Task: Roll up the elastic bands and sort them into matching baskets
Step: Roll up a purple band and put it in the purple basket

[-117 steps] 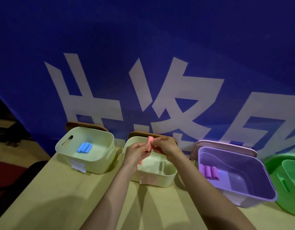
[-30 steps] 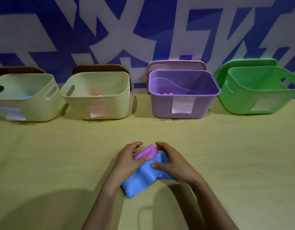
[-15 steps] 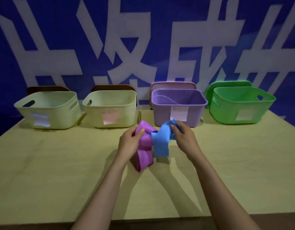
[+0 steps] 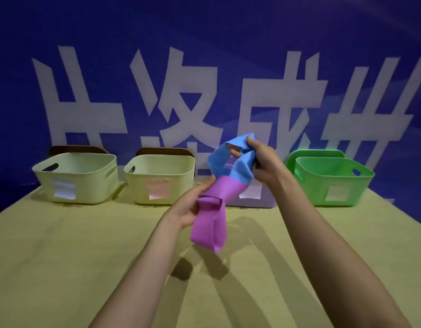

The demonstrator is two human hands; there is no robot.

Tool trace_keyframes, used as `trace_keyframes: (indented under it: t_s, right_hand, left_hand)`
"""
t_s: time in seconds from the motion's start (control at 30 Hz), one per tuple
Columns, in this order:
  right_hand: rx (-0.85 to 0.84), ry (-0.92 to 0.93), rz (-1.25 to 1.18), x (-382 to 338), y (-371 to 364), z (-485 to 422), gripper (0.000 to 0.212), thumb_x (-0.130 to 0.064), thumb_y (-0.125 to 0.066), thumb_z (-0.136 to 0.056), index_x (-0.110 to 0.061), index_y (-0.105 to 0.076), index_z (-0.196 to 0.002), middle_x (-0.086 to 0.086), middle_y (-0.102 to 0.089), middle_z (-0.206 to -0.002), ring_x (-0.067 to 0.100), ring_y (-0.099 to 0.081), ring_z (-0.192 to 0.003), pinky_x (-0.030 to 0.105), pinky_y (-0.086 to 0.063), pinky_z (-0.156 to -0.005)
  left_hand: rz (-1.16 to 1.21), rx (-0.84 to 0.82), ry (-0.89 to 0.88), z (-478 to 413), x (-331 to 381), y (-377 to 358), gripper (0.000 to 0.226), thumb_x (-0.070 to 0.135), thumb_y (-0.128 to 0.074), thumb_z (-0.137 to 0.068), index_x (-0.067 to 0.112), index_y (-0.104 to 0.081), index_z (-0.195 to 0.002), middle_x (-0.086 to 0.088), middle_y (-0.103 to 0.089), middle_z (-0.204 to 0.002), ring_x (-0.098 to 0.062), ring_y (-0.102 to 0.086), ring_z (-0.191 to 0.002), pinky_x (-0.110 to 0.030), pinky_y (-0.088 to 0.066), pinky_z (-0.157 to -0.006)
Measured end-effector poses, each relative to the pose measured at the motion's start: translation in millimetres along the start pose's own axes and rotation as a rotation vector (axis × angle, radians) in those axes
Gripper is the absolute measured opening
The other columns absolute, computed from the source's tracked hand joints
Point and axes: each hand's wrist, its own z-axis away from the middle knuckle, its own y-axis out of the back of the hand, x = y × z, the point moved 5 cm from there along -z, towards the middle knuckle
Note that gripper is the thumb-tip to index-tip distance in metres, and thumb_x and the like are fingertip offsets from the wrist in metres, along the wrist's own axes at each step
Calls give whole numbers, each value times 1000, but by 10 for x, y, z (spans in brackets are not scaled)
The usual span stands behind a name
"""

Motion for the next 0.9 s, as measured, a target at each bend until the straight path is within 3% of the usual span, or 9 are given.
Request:
trace_keyframes:
  t_s: [0.13, 0.23, 0.3, 0.43, 0.5, 0.57, 0.67, 0.8, 0.9]
  right_hand:
    - [-61, 6, -79, -26, 58, -14, 27, -19, -44, -101, -12, -46, -127, 11, -71, -94, 22, -73, -71, 34, -56, -61]
    - [-79, 58, -45, -62, 166, -1, 26, -17, -43, -101, -22, -45, -126, 2, -67, -104, 18, -73, -72, 33, -55, -62]
    - [-75, 77, -7, -72, 238, 14, 28, -14, -43, -100, -20, -46, -127, -1, -71, -99, 17, -72, -71, 28, -56, -57]
    - [-35, 32, 248, -21, 402, -10, 27, -17, -47, -99, -3, -54, -121, 5, -73, -87, 17, -69, -70, 29, -56, -60]
    - [44, 5, 496, 7, 514, -10, 24, -28, -55, -96, -7, -59, -106, 12, -66, -102, 20, -65, -82, 32, -55, -68]
    - [64, -51, 734, 41, 579, 35, 37, -46, -53, -93, -10, -60, -98, 12, -61, -106, 24, -63, -91, 34, -55, -74]
    - [28, -85, 993, 65, 596, 111, 65, -64, -37, -92, -7, -62, -111, 7, -64, -107, 27, -61, -99, 36, -48, -83]
    - [-123, 37, 918, 101, 375, 221, 55, -59, -43, -92, -14, -60, -119, 4, -62, -119, 20, -57, -104, 37, -45, -88]
    - [-263, 100, 1035, 177, 208, 296, 49, -56, -59, -84, -19, -59, -116, 2, -62, -108, 16, -58, -96, 32, -47, -84]
  left_hand:
    - [118, -14, -11, 50, -29, 43, 18, 29, -72, -65, 11, -70, -65, -4, -64, -56, -13, -61, -46, -20, -51, -48]
    - [49, -9, -62, 19, -24, 95, 21, 24, -68, -72, 9, -67, -87, -5, -68, -65, -13, -64, -52, -22, -54, -52]
    - [10, -28, -104, -5, -5, 65, 29, 23, -66, -77, 7, -64, -102, -6, -70, -77, -14, -66, -63, -25, -56, -61]
    - [-189, 88, -257, -24, 96, 50, 15, 20, -61, -89, 15, -64, -102, -2, -68, -91, -17, -60, -88, -34, -51, -79]
    - [-226, 107, -300, -12, 151, -21, 17, 24, -60, -91, 13, -63, -104, -3, -67, -94, -17, -60, -88, -31, -52, -72]
    - [-169, 160, -323, -9, 233, -77, 19, 28, -61, -90, 13, -63, -102, -2, -67, -88, -14, -62, -78, -26, -52, -60]
    - [-54, 230, -322, -53, 350, -137, 14, 28, -61, -91, 14, -59, -90, -1, -63, -76, -11, -60, -65, -21, -49, -50]
    - [-88, 206, -315, -118, 367, -233, 18, 28, -56, -95, 11, -54, -90, -4, -63, -78, -12, -63, -63, -24, -53, -51]
    - [-81, 201, -333, -129, 382, -264, 19, 28, -56, -95, 10, -57, -87, -7, -65, -78, -15, -65, -65, -27, -55, -54]
